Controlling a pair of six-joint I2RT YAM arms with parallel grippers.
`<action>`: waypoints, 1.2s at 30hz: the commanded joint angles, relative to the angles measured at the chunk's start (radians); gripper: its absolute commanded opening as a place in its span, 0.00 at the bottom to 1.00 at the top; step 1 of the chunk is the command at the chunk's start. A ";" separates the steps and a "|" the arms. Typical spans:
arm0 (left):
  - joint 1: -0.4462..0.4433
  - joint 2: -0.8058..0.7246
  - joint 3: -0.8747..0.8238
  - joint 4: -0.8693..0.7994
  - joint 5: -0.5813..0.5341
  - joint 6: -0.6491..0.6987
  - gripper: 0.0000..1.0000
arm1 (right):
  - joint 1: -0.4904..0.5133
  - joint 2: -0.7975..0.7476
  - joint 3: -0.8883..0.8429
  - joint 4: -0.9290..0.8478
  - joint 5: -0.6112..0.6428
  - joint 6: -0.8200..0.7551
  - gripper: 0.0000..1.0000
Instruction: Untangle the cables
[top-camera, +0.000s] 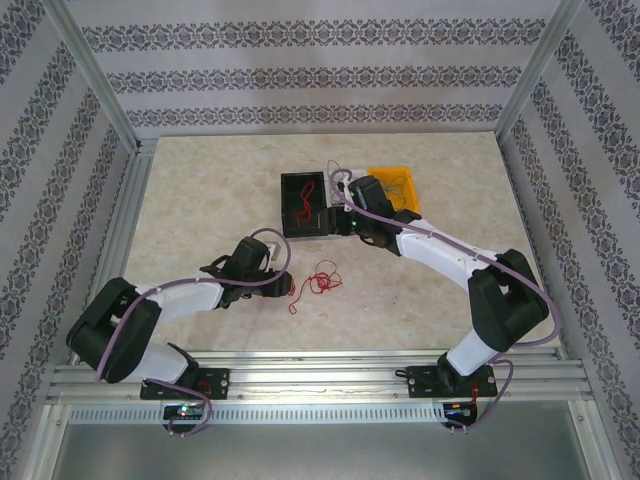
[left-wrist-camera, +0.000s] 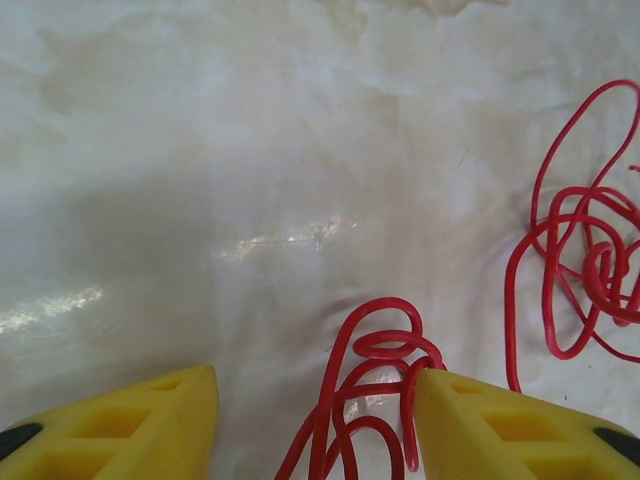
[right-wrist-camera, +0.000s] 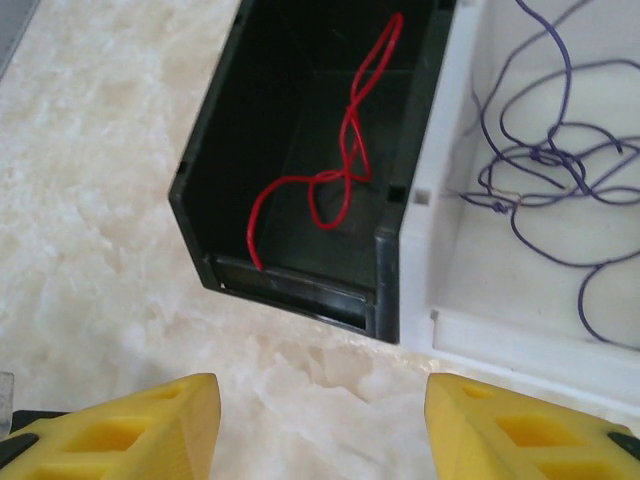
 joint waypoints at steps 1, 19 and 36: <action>-0.013 0.028 0.036 -0.062 0.028 0.025 0.48 | -0.010 -0.057 -0.029 0.021 0.050 0.032 0.57; 0.025 -0.024 0.157 0.089 -0.119 -0.079 0.00 | -0.011 -0.166 -0.161 0.021 0.132 0.076 0.56; 0.070 0.395 0.694 0.119 -0.178 -0.024 0.71 | -0.011 -0.259 -0.252 -0.001 0.125 0.071 0.56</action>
